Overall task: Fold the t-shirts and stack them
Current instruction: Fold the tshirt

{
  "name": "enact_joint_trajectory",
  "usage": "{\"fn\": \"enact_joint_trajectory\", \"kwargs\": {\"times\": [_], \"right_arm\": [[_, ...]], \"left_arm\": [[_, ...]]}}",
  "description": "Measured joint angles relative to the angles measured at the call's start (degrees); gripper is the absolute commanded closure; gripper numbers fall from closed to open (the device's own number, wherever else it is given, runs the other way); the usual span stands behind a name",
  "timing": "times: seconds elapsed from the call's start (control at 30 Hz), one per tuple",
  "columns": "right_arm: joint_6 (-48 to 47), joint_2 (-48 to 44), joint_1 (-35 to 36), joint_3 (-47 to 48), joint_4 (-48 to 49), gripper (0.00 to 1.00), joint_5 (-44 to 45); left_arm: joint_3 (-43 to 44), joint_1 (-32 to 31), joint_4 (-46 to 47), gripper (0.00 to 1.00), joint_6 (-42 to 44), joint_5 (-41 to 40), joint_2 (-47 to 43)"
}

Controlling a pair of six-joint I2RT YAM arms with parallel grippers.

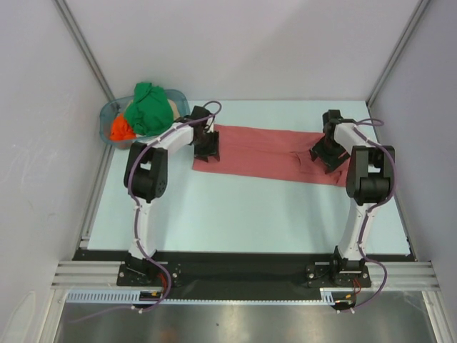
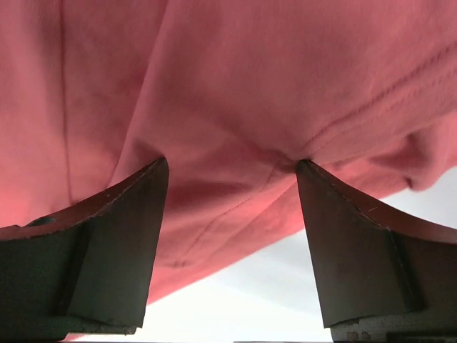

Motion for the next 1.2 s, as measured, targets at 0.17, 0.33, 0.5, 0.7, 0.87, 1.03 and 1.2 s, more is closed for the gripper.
{"fn": "enact_joint_trajectory", "kwargs": {"times": [0.17, 0.33, 0.5, 0.7, 0.87, 1.03, 1.2], "right_arm": [[-4.13, 4.09, -0.07, 4.57, -1.46, 0.22, 1.36], [-10.05, 7.32, -0.2, 9.57, -1.4, 0.0, 0.52], [-15.12, 9.33, -0.17, 12.68, -1.55, 0.0, -0.63], [-21.46, 16.72, 0.04, 25.16, -4.87, 0.0, -1.86], [-26.29, 19.87, 0.35, 30.8, -4.87, 0.0, -2.14], [-28.92, 20.06, 1.29, 31.65, -1.51, 0.0, -0.35], [-29.24, 15.82, 3.26, 29.27, -1.29, 0.0, 1.18]], "left_arm": [[-6.54, 0.0, 4.11, 0.43, -0.79, -0.07, -3.5], [-17.92, -0.17, 7.96, 0.44, -2.58, 0.92, -10.64], [-27.34, -0.92, 11.63, 0.43, -4.63, 2.64, -16.85], [-36.15, -6.45, 12.96, 0.43, -6.8, 2.58, -23.47], [-43.36, -13.16, 12.11, 0.39, -9.16, 2.6, -30.38], [-45.35, -18.23, 4.5, 0.2, -8.57, 0.55, -41.46], [-33.53, -17.9, -1.88, 0.0, -2.93, -5.09, -47.74]]}}
